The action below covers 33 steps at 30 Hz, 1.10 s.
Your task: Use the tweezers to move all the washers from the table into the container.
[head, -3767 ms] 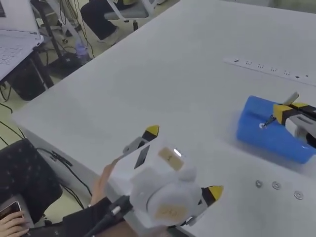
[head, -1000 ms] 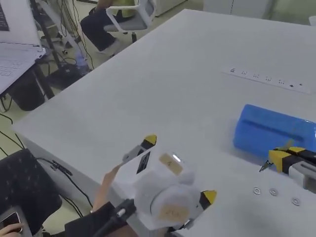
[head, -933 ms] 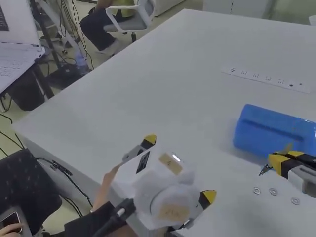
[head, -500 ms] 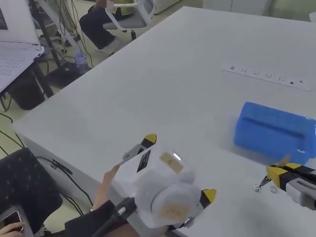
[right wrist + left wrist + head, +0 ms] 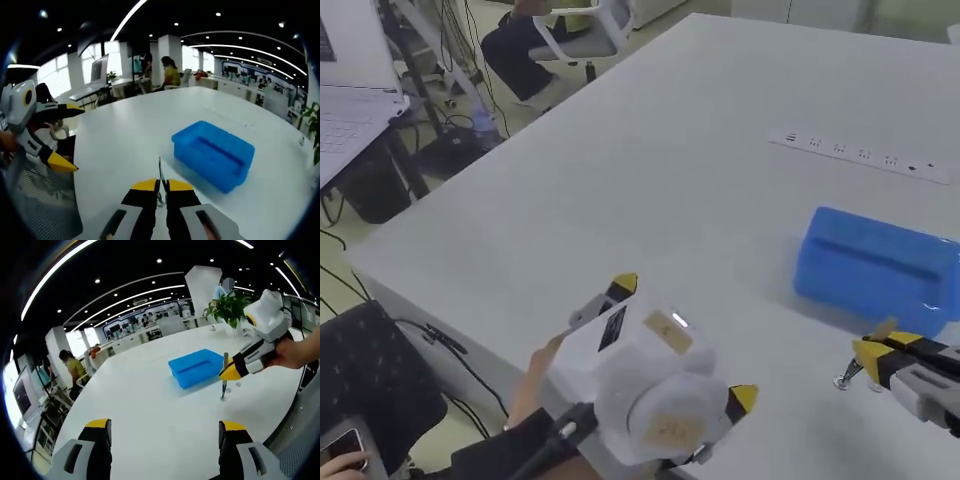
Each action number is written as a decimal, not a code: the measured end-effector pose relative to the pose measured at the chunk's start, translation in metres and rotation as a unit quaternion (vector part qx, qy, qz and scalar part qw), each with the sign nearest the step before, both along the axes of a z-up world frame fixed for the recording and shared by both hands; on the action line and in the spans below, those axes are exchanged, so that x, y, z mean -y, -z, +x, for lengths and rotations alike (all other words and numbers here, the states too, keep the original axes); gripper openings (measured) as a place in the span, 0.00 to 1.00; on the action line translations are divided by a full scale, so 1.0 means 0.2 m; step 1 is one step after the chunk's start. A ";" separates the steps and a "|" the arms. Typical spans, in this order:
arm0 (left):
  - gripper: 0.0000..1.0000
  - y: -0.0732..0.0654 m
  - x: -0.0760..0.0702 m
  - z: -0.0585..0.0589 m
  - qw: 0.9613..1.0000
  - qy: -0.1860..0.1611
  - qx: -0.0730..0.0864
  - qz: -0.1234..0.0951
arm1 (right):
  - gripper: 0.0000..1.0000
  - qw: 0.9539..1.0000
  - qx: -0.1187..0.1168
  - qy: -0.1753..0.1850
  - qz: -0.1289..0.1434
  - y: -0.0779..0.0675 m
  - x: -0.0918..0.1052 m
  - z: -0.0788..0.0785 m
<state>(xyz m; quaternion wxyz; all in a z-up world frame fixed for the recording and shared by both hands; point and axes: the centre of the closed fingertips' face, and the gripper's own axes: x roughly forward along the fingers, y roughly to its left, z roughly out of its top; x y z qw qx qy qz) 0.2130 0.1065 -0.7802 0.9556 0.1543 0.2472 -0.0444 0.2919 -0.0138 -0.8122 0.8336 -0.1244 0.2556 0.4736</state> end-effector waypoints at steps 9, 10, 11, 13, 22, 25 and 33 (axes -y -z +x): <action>0.91 0.00 0.00 0.00 1.000 0.002 -0.002 0.001 | 0.01 1.000 0.002 -0.012 -0.011 0.00 0.00 -0.01; 0.91 0.00 0.00 0.00 1.000 0.001 -0.003 0.001 | 0.01 1.000 -0.004 -0.012 -0.007 -0.01 0.00 -0.01; 0.91 0.00 0.00 0.00 1.000 0.002 -0.004 0.000 | 0.01 1.000 -0.006 -0.011 -0.002 -0.02 0.00 -0.01; 0.91 0.00 0.00 0.00 1.000 0.003 -0.004 0.001 | 0.01 1.000 -0.010 -0.009 0.005 -0.04 0.00 0.00; 0.90 0.00 0.00 0.00 1.000 -0.001 -0.003 0.001 | 0.01 1.000 -0.002 -0.006 0.018 -0.14 0.00 0.04; 0.90 0.00 0.00 0.00 1.000 -0.001 -0.003 0.002 | 0.01 1.000 -0.001 -0.004 0.024 -0.17 0.00 0.05; 0.90 0.01 -0.01 0.00 1.000 -0.004 -0.003 0.004 | 0.01 0.999 0.002 0.016 0.045 -0.24 0.00 0.13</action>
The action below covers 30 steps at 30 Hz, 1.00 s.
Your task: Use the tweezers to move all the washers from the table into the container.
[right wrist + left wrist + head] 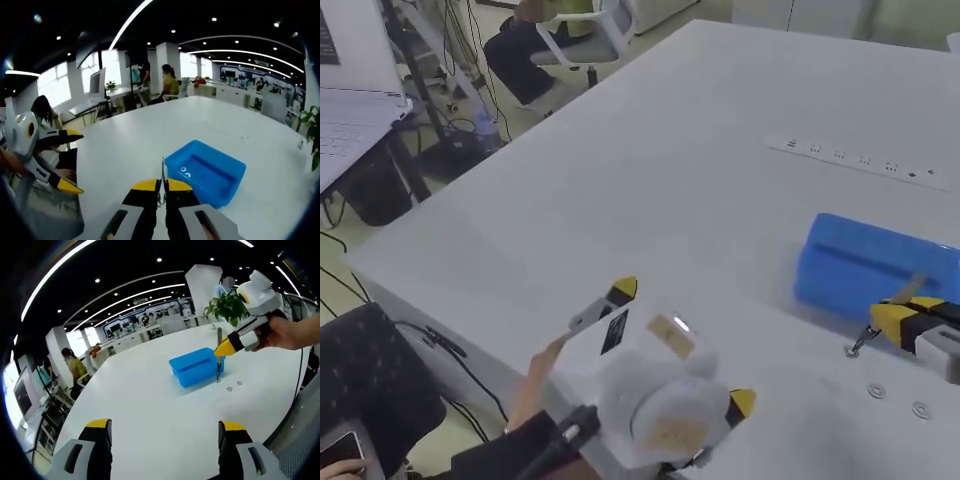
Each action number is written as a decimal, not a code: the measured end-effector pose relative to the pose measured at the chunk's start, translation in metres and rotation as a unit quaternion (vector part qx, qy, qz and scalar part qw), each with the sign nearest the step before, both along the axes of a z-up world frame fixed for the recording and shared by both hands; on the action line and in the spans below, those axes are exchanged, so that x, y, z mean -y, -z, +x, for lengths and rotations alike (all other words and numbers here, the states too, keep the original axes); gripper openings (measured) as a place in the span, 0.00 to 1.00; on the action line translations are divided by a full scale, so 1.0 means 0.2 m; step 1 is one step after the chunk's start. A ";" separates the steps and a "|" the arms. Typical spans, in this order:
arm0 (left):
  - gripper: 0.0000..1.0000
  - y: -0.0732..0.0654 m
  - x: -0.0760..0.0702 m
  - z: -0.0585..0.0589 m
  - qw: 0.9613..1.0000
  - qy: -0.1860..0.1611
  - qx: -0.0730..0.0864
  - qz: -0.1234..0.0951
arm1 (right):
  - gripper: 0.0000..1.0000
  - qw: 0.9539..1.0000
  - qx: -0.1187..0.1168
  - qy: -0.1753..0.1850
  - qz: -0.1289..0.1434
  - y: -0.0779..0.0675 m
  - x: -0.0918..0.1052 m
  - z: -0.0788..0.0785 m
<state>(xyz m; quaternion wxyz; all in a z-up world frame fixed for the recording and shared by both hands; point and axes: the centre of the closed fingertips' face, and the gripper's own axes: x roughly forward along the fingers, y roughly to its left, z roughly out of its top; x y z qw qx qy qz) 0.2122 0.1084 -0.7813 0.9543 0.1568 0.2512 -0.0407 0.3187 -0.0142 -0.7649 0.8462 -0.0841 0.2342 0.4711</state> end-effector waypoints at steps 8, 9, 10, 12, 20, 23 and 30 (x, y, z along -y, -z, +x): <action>0.89 0.00 0.00 0.00 1.000 0.001 0.000 -0.001 | 0.01 1.000 0.024 -0.005 -0.003 -0.06 -0.04 0.06; 0.89 0.00 0.00 0.00 1.000 0.001 0.000 -0.001 | 0.01 1.000 0.028 -0.006 -0.004 -0.07 -0.04 0.07; 0.89 0.00 0.00 0.00 1.000 0.001 -0.001 0.000 | 0.01 0.999 0.033 -0.006 -0.005 -0.07 -0.05 0.08; 0.89 0.00 0.00 0.00 1.000 0.002 -0.001 0.001 | 0.01 0.999 0.035 -0.004 -0.004 -0.08 -0.05 0.10; 0.88 0.01 0.01 0.00 1.000 0.004 -0.004 0.000 | 0.01 0.998 0.053 0.015 0.008 -0.15 -0.05 0.21; 0.87 0.01 0.01 0.00 1.000 0.005 -0.006 0.000 | 0.01 0.998 0.059 0.028 0.015 -0.18 -0.05 0.26; 0.87 0.01 0.01 0.00 1.000 0.005 -0.008 0.001 | 0.01 0.997 0.054 0.051 0.018 -0.13 -0.05 0.36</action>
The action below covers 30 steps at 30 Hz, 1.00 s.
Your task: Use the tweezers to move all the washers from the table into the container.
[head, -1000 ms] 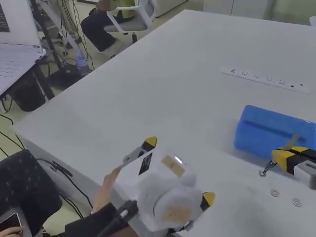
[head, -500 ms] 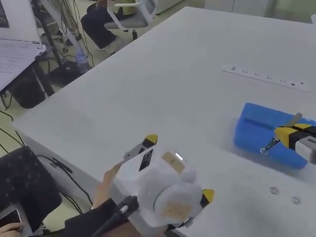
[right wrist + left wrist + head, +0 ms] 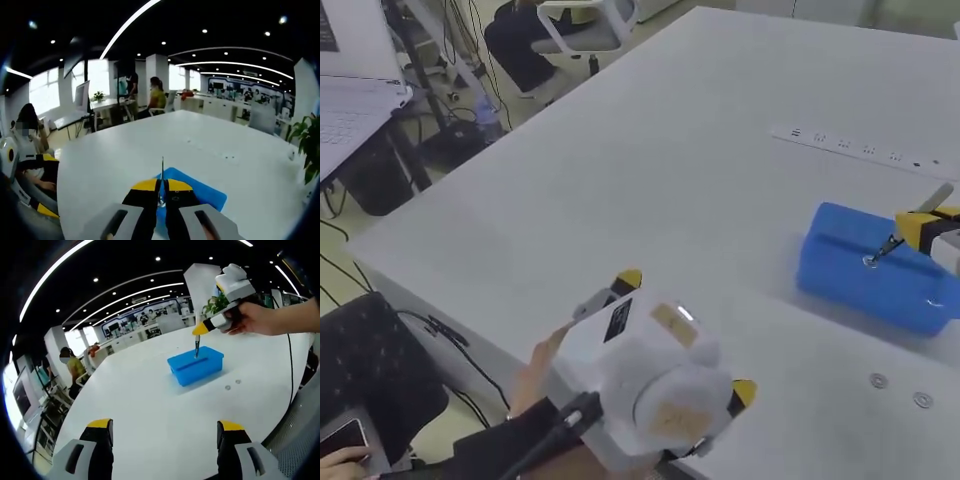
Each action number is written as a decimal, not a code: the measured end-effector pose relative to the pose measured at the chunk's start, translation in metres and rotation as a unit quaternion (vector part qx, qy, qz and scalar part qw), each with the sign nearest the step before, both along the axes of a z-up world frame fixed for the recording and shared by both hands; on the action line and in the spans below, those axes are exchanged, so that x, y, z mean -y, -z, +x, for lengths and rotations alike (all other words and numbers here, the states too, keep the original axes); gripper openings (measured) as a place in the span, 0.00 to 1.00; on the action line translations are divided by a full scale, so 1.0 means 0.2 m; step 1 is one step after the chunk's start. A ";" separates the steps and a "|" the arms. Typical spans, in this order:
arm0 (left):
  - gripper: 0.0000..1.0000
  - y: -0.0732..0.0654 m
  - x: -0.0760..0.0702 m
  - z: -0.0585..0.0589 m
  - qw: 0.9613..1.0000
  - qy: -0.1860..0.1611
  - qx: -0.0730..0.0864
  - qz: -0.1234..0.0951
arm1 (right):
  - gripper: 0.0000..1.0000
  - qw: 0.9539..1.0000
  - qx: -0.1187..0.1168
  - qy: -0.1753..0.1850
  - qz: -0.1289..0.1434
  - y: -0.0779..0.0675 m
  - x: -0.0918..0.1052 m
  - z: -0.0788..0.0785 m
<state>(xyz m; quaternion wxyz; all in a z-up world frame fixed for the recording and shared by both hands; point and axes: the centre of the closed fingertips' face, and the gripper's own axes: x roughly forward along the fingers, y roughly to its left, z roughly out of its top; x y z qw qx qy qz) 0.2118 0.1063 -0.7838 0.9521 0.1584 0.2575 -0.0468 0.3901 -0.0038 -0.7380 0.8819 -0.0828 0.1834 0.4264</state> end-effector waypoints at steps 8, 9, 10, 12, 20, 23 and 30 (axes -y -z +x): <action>0.87 0.00 0.00 0.00 1.000 0.000 -0.001 -0.001 | 0.01 1.000 -0.017 0.018 -0.002 0.13 -0.01 0.07; 0.87 0.00 0.00 0.00 1.000 0.001 -0.001 -0.001 | 0.01 1.000 -0.019 0.020 -0.006 0.15 -0.01 0.08; 0.87 0.00 0.00 0.00 1.000 0.002 -0.001 -0.001 | 0.01 1.000 -0.020 0.020 -0.009 0.16 -0.01 0.08; 0.88 0.00 0.01 0.00 1.000 0.003 0.001 -0.001 | 0.01 0.999 -0.025 0.022 -0.015 0.19 -0.01 0.08; 0.88 0.01 0.02 0.00 1.000 0.011 -0.003 0.000 | 0.01 0.999 -0.019 0.020 -0.045 0.28 -0.02 0.08; 0.88 0.01 0.02 0.00 1.000 0.011 -0.003 -0.001 | 0.01 0.998 -0.027 0.017 -0.045 0.30 -0.04 0.07; 0.89 0.02 0.03 -0.01 1.000 0.014 -0.008 0.001 | 0.01 0.998 -0.024 0.007 -0.059 0.33 -0.06 0.06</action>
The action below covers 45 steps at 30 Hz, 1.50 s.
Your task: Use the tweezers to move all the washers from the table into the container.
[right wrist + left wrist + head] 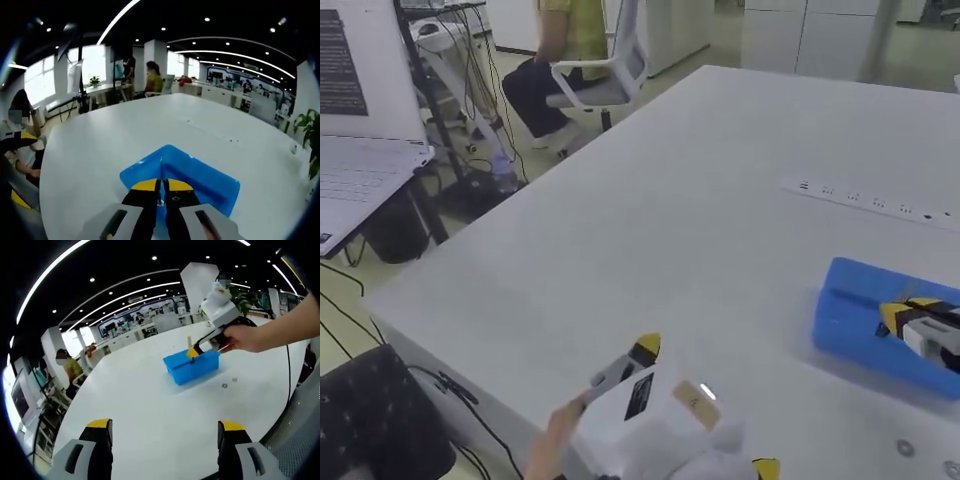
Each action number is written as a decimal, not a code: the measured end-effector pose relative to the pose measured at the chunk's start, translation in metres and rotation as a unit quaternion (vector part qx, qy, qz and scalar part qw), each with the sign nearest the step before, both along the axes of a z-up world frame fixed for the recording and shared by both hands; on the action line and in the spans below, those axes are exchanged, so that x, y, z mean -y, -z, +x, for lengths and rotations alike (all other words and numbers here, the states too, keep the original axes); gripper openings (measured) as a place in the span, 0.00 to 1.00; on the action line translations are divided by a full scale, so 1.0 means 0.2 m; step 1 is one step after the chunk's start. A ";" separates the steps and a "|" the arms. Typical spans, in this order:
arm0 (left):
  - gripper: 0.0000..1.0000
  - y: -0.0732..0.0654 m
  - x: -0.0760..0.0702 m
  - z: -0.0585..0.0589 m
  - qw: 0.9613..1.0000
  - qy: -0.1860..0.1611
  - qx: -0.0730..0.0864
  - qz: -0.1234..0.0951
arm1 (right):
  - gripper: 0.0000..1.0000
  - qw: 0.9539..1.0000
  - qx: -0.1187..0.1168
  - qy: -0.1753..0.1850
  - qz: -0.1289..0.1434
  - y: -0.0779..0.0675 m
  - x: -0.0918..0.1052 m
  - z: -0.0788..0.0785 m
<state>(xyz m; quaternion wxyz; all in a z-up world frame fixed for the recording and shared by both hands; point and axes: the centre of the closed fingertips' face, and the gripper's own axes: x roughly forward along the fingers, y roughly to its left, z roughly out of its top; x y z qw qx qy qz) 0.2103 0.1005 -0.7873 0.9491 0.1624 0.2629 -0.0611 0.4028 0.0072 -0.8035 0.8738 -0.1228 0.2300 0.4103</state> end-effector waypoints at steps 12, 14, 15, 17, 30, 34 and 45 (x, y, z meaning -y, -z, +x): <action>0.90 0.01 0.01 -0.01 1.000 0.006 -0.009 0.002 | 0.02 1.000 -0.005 0.001 0.004 -0.02 0.01 0.00; 0.90 0.02 0.02 -0.01 1.000 0.009 -0.011 0.000 | 0.02 1.000 -0.005 0.003 0.010 -0.05 0.02 0.01; 0.90 0.02 0.02 -0.01 1.000 0.011 -0.012 0.000 | 0.02 1.000 -0.001 0.004 0.015 -0.07 0.03 0.01; 0.90 0.01 0.02 -0.01 1.000 0.012 -0.011 -0.001 | 0.02 1.000 0.004 0.006 0.023 -0.11 0.04 0.01; 0.90 0.01 0.03 -0.01 1.000 0.016 -0.007 -0.002 | 0.02 0.998 0.025 -0.021 0.060 -0.34 0.12 -0.16; 0.90 0.00 0.02 -0.01 1.000 0.014 -0.004 -0.001 | 0.02 0.997 0.032 -0.026 0.064 -0.35 0.16 -0.23; 0.90 0.00 0.02 -0.01 1.000 0.010 -0.004 0.005 | 0.02 0.998 -0.010 -0.019 0.060 -0.20 0.24 -0.36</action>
